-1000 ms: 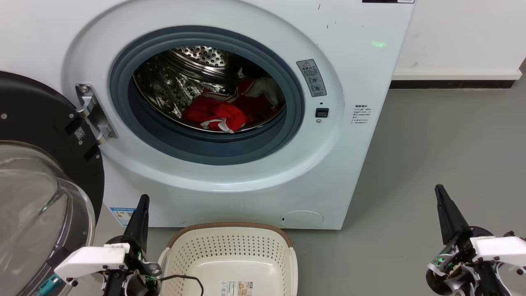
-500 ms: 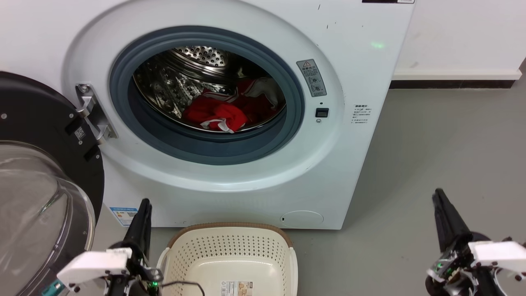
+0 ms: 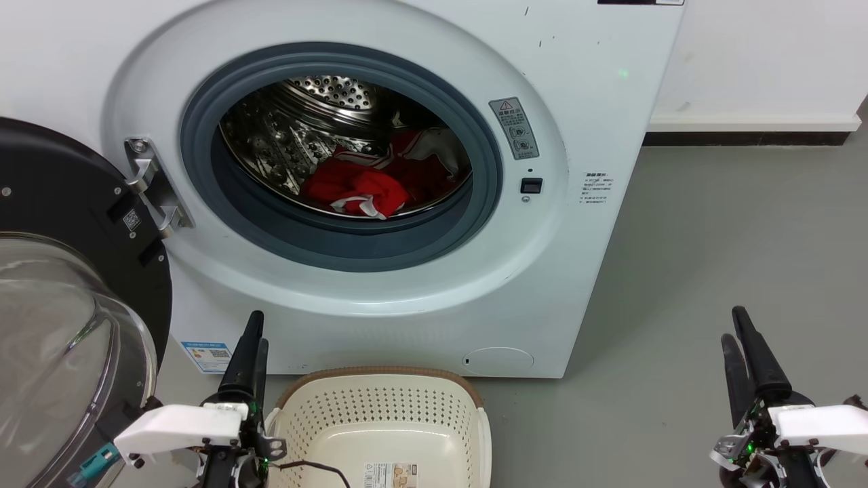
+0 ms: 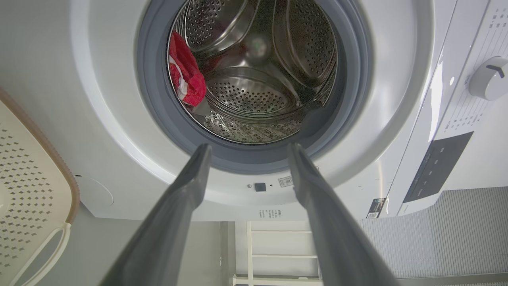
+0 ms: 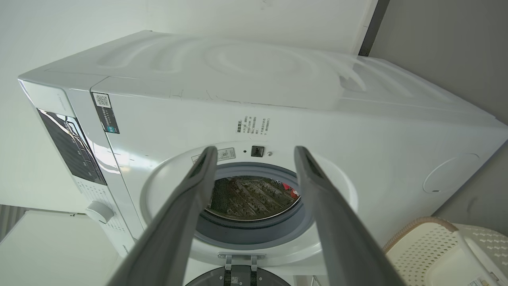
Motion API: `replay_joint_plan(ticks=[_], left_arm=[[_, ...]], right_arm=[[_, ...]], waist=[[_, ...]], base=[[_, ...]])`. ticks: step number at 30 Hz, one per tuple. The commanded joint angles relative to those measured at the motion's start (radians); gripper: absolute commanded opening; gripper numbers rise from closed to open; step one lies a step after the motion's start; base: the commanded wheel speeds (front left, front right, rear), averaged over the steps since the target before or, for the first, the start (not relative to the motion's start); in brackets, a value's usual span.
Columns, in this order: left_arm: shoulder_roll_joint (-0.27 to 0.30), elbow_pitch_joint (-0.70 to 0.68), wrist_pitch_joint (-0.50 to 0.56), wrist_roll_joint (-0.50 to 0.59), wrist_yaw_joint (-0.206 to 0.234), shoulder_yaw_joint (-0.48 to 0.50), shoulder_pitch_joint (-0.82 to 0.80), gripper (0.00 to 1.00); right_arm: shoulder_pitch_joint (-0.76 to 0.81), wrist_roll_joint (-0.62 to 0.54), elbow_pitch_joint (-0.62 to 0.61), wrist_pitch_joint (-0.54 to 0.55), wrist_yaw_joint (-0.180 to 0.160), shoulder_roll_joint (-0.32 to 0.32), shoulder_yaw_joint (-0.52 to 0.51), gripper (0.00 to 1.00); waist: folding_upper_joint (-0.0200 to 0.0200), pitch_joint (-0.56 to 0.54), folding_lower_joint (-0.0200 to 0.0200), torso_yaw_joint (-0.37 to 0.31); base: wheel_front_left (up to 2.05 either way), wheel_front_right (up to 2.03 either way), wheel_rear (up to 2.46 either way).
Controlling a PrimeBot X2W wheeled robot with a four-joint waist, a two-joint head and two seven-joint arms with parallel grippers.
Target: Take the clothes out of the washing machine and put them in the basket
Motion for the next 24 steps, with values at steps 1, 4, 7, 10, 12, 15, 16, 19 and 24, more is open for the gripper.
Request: replay_joint_plan(ticks=[1,4,7,10,12,15,16,19,24], left_arm=[[0.003,-0.029,-0.014,0.052,-0.002,-0.006,-0.038,1.00],[0.003,-0.047,-0.027,0.119,-0.002,-0.010,-0.043,1.00],[0.003,-0.064,-0.040,0.187,-0.002,-0.012,-0.048,1.00],[0.003,-0.074,-0.048,0.227,-0.002,-0.015,-0.049,1.00],[0.003,-0.082,-0.056,0.269,-0.002,-0.020,-0.051,1.00],[0.003,-0.091,-0.068,0.327,-0.002,-0.028,-0.053,1.00],[0.003,-0.093,-0.072,0.346,-0.002,-0.031,-0.054,1.00],[0.003,-0.097,-0.083,0.403,-0.002,-0.039,-0.055,1.00],[0.003,-0.102,-0.102,0.497,0.004,-0.056,-0.059,1.00]], right_arm=[[-0.012,-0.058,-0.037,-0.013,0.000,-0.001,0.001,1.00],[-0.007,-0.136,-0.057,-0.026,0.000,-0.001,0.004,1.00],[-0.002,-0.221,-0.077,-0.039,0.000,-0.001,0.011,1.00],[0.001,-0.268,-0.087,-0.047,0.000,0.000,0.015,1.00],[0.005,-0.313,-0.096,-0.055,0.000,0.000,0.019,1.00],[0.010,-0.374,-0.109,-0.068,0.000,0.000,0.026,1.00],[0.012,-0.395,-0.113,-0.071,0.000,0.000,0.029,1.00],[0.019,-0.464,-0.124,-0.083,0.000,0.000,0.035,1.00],[0.027,-0.569,-0.138,-0.101,0.000,0.000,0.042,1.00]], waist=[[-0.0001,0.000,0.0000,0.000],[-0.0001,0.001,0.0000,-0.001],[-0.0001,0.001,0.0000,-0.001],[-0.0001,0.001,0.0000,-0.002],[-0.0001,0.000,0.0000,-0.002],[-0.0001,0.000,0.0000,-0.002],[-0.0001,0.000,0.0000,-0.002],[-0.0001,-0.001,0.0000,0.000],[-0.0001,-0.002,0.0000,0.001]], base=[[0.00,0.00,0.00],[0.00,0.00,0.00],[0.00,0.00,0.00],[0.00,0.00,0.00],[0.00,0.00,0.00],[0.00,0.00,0.00],[0.00,0.00,0.00],[0.00,0.00,0.00],[0.00,0.00,0.00]])
